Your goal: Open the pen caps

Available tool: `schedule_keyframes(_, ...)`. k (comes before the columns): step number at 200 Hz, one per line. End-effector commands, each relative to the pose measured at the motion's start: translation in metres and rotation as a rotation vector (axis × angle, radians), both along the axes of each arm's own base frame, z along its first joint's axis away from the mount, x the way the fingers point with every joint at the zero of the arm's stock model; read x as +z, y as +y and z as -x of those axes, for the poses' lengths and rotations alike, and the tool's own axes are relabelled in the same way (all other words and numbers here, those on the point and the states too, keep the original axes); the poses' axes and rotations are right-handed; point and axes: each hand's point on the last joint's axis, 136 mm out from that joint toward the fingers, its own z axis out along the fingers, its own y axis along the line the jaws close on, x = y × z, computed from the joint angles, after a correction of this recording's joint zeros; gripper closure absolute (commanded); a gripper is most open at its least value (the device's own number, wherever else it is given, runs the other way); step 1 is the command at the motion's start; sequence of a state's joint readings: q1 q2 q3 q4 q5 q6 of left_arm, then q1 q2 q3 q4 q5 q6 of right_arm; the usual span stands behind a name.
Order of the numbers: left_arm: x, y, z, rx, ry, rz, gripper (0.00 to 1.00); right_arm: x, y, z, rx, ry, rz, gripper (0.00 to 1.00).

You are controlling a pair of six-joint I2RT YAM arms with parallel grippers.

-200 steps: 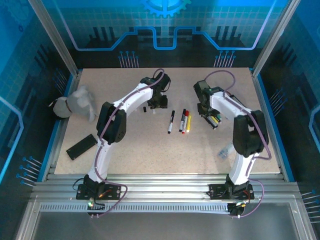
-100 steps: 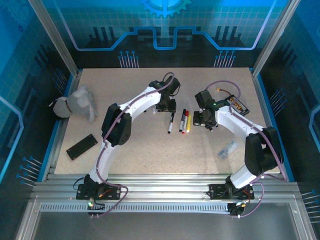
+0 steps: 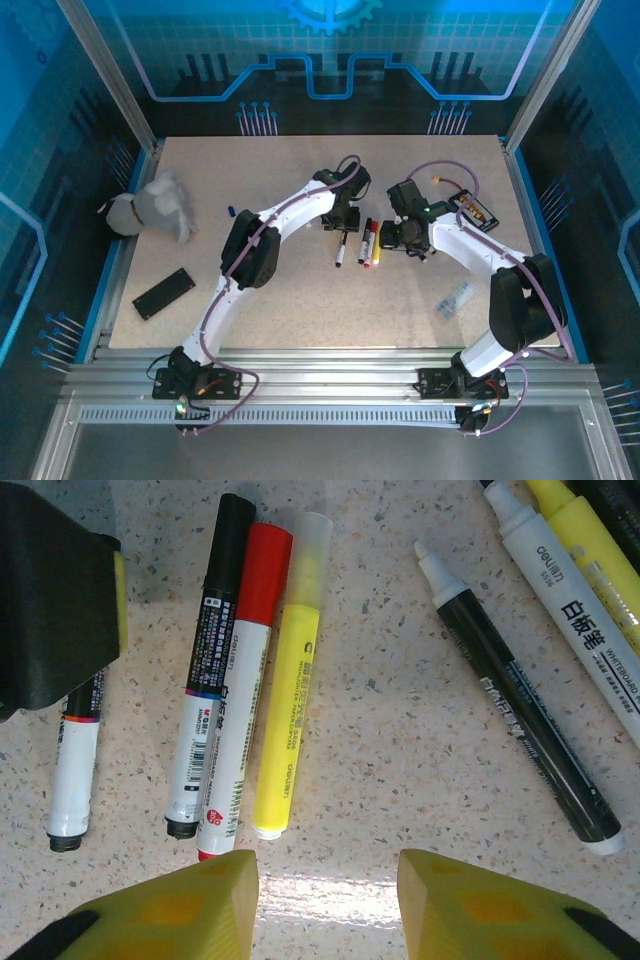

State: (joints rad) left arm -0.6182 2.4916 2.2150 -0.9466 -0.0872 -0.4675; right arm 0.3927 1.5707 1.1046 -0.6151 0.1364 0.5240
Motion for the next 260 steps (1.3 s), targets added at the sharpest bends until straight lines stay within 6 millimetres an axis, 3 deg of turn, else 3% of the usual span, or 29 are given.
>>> schedule_keyframes(1, -0.005, 0.003, 0.000, -0.016, 0.006, -0.045, 0.56, 0.004, 0.006, 0.004, 0.004, -0.008, -0.028, 0.58)
schedule_keyframes(33, -0.013, 0.006, -0.004, -0.007, 0.004, -0.067, 0.59, 0.002, 0.009, 0.003, 0.010, -0.003, -0.041, 0.58)
schedule_keyframes(68, -0.022, 0.004, -0.005, -0.005, 0.014, -0.070, 0.68, -0.003, 0.014, 0.003, 0.014, -0.002, -0.064, 0.59)
schedule_keyframes(110, -0.024, 0.000, -0.005, -0.011, 0.030, -0.048, 0.78, -0.002, 0.036, 0.003, 0.055, -0.017, -0.167, 0.60)
schedule_keyframes(134, -0.017, 0.000, -0.006, 0.005, 0.057, 0.020, 1.00, -0.001, 0.054, 0.003, 0.092, -0.022, -0.220, 0.60)
schedule_keyframes(161, 0.002, 0.003, -0.009, 0.051, 0.083, 0.161, 1.00, 0.001, 0.087, 0.006, 0.172, -0.022, -0.309, 0.60)
schedule_keyframes(174, 0.020, 0.007, -0.010, 0.063, 0.063, 0.205, 1.00, 0.000, 0.097, 0.006, 0.176, -0.011, -0.350, 0.59)
schedule_keyframes(221, 0.075, 0.003, -0.003, 0.049, 0.024, 0.339, 1.00, 0.001, 0.121, 0.002, 0.180, -0.005, -0.484, 0.52)
schedule_keyframes(260, 0.100, 0.000, 0.003, 0.044, 0.005, 0.394, 1.00, 0.004, 0.133, 0.000, 0.199, -0.009, -0.527, 0.45)
